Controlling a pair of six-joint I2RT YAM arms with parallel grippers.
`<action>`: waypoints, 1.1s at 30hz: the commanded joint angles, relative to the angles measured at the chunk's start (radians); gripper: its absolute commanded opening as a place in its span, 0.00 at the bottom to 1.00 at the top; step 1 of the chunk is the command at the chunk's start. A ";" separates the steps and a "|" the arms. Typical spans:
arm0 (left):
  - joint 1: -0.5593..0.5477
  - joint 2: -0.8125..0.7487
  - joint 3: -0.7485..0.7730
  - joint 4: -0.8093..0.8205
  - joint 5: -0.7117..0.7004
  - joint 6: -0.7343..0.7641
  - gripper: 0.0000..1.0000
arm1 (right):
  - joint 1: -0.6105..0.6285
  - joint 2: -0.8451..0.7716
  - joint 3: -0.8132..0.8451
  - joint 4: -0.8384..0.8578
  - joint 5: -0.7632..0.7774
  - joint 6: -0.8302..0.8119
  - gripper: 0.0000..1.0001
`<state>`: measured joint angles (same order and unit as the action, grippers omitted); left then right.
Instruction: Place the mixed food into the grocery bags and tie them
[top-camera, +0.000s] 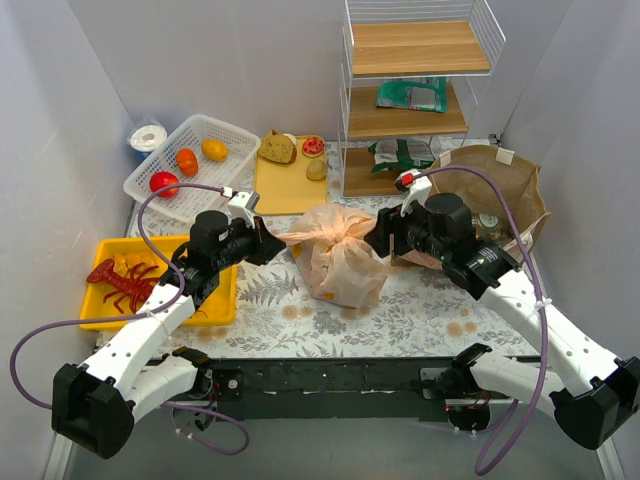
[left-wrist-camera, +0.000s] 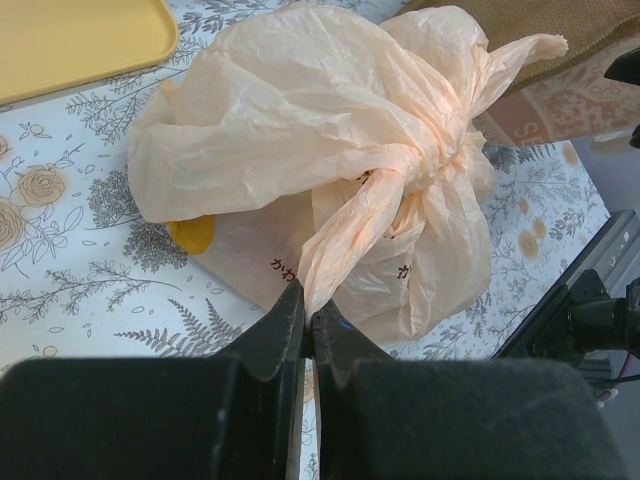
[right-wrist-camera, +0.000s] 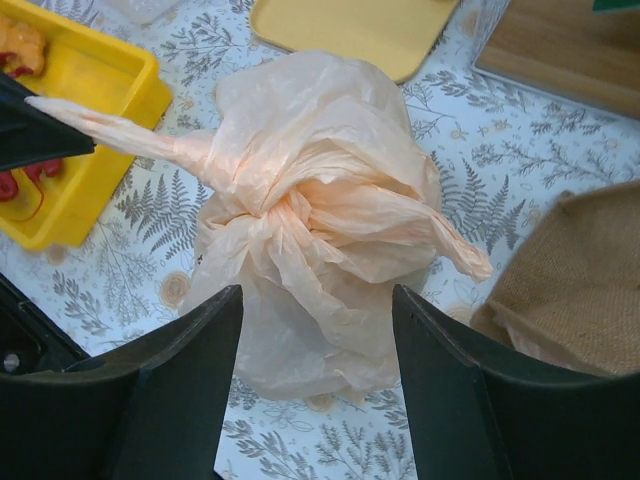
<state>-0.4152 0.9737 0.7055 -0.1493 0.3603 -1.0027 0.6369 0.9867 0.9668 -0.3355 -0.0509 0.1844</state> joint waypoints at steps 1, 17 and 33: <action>0.003 -0.030 -0.012 0.005 0.008 0.004 0.00 | -0.008 -0.006 -0.036 0.099 0.040 0.184 0.69; 0.003 -0.018 -0.017 0.004 0.020 -0.001 0.00 | -0.112 0.026 -0.227 0.421 0.074 0.331 0.78; 0.003 -0.013 -0.012 0.005 0.020 0.004 0.00 | -0.137 0.167 -0.349 0.831 -0.033 0.284 0.70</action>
<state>-0.4152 0.9722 0.6964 -0.1501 0.3679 -1.0069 0.5049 1.1416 0.6430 0.3164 -0.0364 0.4995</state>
